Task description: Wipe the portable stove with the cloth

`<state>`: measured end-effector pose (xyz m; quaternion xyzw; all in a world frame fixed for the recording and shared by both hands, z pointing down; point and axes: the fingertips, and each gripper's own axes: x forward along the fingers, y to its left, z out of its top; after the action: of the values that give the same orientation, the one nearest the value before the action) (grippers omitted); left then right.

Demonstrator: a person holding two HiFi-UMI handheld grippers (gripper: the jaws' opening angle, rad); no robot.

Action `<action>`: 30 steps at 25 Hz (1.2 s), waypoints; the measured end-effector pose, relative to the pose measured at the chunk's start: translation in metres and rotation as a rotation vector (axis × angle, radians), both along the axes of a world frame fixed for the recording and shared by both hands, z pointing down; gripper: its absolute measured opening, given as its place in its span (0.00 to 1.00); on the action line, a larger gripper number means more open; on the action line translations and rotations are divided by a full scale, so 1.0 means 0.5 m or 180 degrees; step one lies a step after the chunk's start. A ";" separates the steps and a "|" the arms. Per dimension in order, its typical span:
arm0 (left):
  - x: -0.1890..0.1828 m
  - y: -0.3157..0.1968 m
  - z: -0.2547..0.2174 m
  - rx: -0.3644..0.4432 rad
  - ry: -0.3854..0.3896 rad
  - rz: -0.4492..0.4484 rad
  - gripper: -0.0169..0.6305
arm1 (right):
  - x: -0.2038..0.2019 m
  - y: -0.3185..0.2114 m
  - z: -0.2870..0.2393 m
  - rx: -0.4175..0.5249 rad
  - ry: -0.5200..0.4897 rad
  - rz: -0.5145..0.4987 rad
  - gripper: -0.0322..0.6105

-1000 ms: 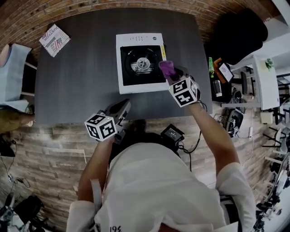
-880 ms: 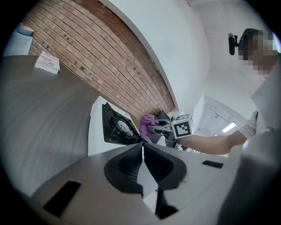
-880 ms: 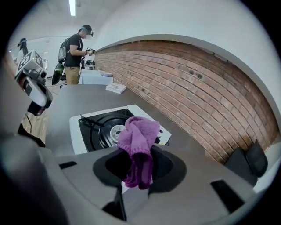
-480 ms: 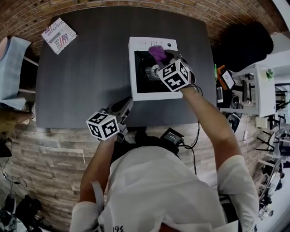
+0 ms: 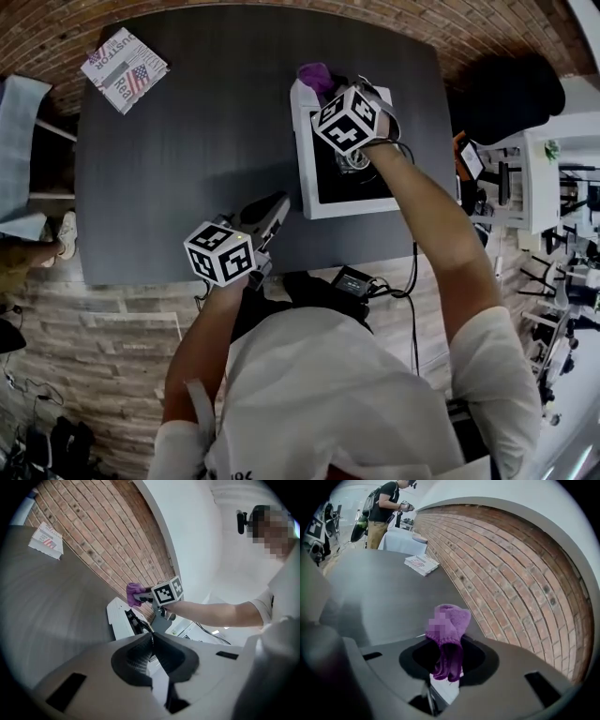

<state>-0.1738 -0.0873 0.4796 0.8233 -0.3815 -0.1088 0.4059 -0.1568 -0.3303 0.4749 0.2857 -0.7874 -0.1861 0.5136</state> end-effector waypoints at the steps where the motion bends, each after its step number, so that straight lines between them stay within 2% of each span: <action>1: -0.009 -0.001 -0.001 0.0005 0.0013 0.0003 0.05 | -0.014 -0.014 0.002 0.0044 0.0079 -0.0020 0.23; 6: -0.055 0.006 0.000 -0.0016 0.0040 -0.0049 0.05 | -0.072 -0.075 0.023 0.0315 0.0592 -0.0174 0.23; 11: -0.090 0.027 0.025 -0.0108 0.0083 -0.0110 0.05 | -0.066 -0.048 0.113 0.0125 0.0990 -0.0201 0.23; 15: -0.099 0.029 0.037 -0.0121 0.0137 -0.0089 0.05 | -0.077 -0.016 0.136 0.0110 0.1063 -0.0288 0.23; 21: -0.070 0.023 0.025 -0.0066 0.0184 0.0034 0.05 | -0.084 0.018 0.137 0.0047 0.1103 -0.0378 0.22; 30: -0.051 0.019 0.019 -0.0050 0.0191 0.0152 0.05 | -0.077 0.097 0.154 0.0177 0.1155 -0.0695 0.22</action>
<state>-0.1993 -0.0777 0.4889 0.8254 -0.3501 -0.1207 0.4261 -0.1954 -0.2817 0.5520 0.1746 -0.7028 -0.3108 0.6156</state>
